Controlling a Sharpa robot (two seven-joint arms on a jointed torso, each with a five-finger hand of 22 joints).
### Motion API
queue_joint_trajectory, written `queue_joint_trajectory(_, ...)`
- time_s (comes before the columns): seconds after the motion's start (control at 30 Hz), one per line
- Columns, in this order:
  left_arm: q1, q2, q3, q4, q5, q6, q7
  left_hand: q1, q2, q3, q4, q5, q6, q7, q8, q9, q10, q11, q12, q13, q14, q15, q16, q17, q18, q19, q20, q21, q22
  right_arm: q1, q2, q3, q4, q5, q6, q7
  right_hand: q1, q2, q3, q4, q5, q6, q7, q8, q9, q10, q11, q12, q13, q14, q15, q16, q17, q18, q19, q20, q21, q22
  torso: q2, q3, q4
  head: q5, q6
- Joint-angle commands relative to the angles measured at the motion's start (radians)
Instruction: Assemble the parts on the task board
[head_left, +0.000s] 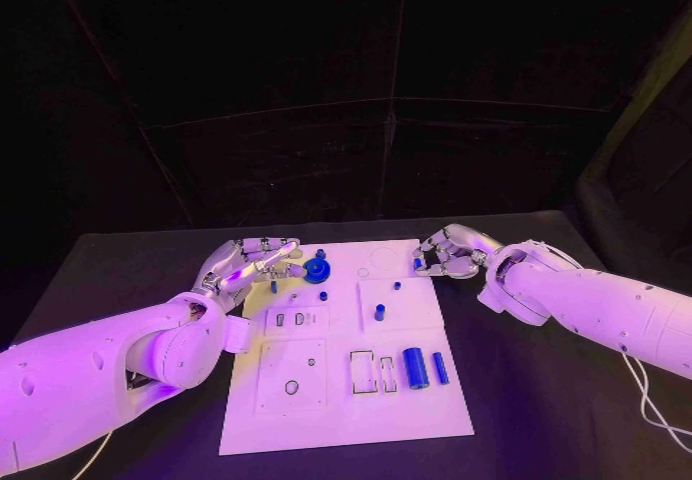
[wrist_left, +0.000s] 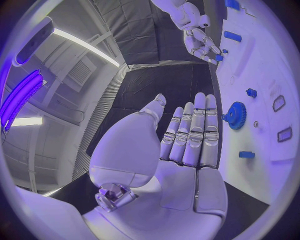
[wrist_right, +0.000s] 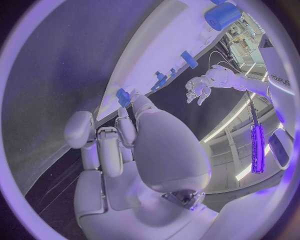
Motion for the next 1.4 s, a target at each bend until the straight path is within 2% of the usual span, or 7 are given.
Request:
queue_joint_trajectory(0.03, 0.001, 0.001, 0.001, 0.001, -0.005, 0.013, -0.002, 0.000, 0.009, 0.000, -0.006, -0.001, 0.000, 0.004, -0.005, -0.002, -0.002, 0.007, -0.004, -0.001, -0.006, -0.002, -0.002, 0.001, 0.004, -0.006, 0.000, -0.005, -0.001, 0.001, 0.004, 0.000, -0.003, -0.015, 0.016, -0.002, 0.004, 0.008, 0.001, -0.005, -0.007, 0.010, 0.000, 0.007, 0.001, 0.009, 0.000, 0.007, 0.002, 0.082, -0.006, 0.004, 0.168, -0.006, 0.003, -0.003, 0.006, 0.002, 0.000, -0.0002, 0.0000, -0.001, -0.001)
queue_joint_trajectory(0.57, 0.001, 0.000, 0.001, 0.001, -0.005, 0.014, -0.002, 0.000, 0.010, 0.000, -0.007, -0.001, -0.001, 0.005, -0.005, -0.002, -0.002, 0.007, -0.005, -0.001, -0.006, -0.001, -0.003, 0.001, 0.004, -0.006, 0.000, -0.006, -0.002, 0.001, 0.021, 0.001, -0.021, -0.028, 0.021, -0.010, 0.010, 0.032, 0.018, -0.022, -0.025, 0.060, -0.011, 0.019, 0.001, 0.018, -0.010, 0.017, 0.011, 0.083, -0.014, 0.006, 0.173, -0.007, 0.007, -0.009, 0.011, 0.011, 0.000, 0.0006, 0.0004, 0.000, -0.003)
queue_joint_trajectory(1.0, 0.001, -0.001, 0.001, 0.001, -0.005, 0.014, -0.003, 0.000, 0.010, 0.000, -0.007, -0.001, -0.001, 0.005, -0.005, -0.002, -0.002, 0.007, -0.005, -0.001, -0.006, -0.001, -0.003, 0.001, 0.004, -0.006, 0.000, -0.006, -0.002, 0.001, 0.024, 0.001, -0.028, -0.038, 0.009, -0.024, 0.014, 0.041, 0.029, -0.030, -0.035, 0.070, -0.014, 0.018, -0.001, 0.021, -0.013, 0.019, 0.014, 0.084, -0.017, 0.007, 0.176, -0.008, 0.010, -0.012, 0.013, 0.015, 0.000, 0.0015, 0.0001, -0.001, -0.004)
queue_joint_trajectory(1.13, 0.001, -0.001, 0.001, 0.000, -0.005, 0.014, -0.003, 0.000, 0.010, 0.000, -0.007, -0.001, -0.001, 0.005, -0.005, -0.002, -0.002, 0.007, -0.005, -0.001, -0.006, -0.001, -0.003, 0.001, 0.004, -0.006, 0.000, -0.006, -0.002, 0.001, 0.025, 0.001, -0.027, -0.042, -0.006, -0.031, 0.019, 0.054, 0.043, -0.037, -0.042, 0.089, -0.021, 0.024, 0.000, 0.027, -0.018, 0.025, 0.019, 0.085, -0.021, 0.008, 0.178, -0.009, 0.013, -0.015, 0.016, 0.021, 0.000, 0.0016, 0.0003, -0.002, -0.005)
queue_joint_trajectory(1.27, 0.001, -0.001, 0.001, 0.000, -0.005, 0.014, -0.003, 0.000, 0.010, 0.000, -0.007, -0.001, -0.001, 0.005, -0.005, -0.002, -0.002, 0.007, -0.005, -0.001, -0.006, -0.001, -0.003, 0.001, 0.004, -0.006, 0.000, -0.006, -0.002, 0.001, 0.024, 0.001, -0.022, -0.044, -0.034, -0.030, 0.024, 0.078, 0.069, -0.045, -0.065, 0.114, -0.030, 0.032, 0.002, 0.034, -0.026, 0.030, 0.025, 0.085, -0.027, 0.009, 0.181, -0.009, 0.014, -0.021, 0.017, 0.022, 0.000, 0.0022, 0.0000, -0.001, -0.006)
queue_joint_trajectory(1.4, 0.001, -0.001, 0.001, 0.000, -0.005, 0.013, -0.003, 0.000, 0.010, 0.000, -0.007, -0.001, -0.001, 0.005, -0.005, -0.002, -0.002, 0.007, -0.005, -0.001, -0.006, -0.001, -0.003, 0.001, 0.004, -0.006, 0.000, -0.006, -0.002, 0.001, 0.020, 0.001, -0.007, -0.045, -0.062, -0.022, 0.022, 0.088, 0.083, -0.050, -0.068, 0.133, -0.037, 0.040, 0.004, 0.045, -0.032, 0.041, 0.037, 0.086, -0.032, 0.011, 0.186, -0.010, 0.017, -0.025, 0.020, 0.028, 0.000, 0.0025, 0.0004, -0.002, -0.007)
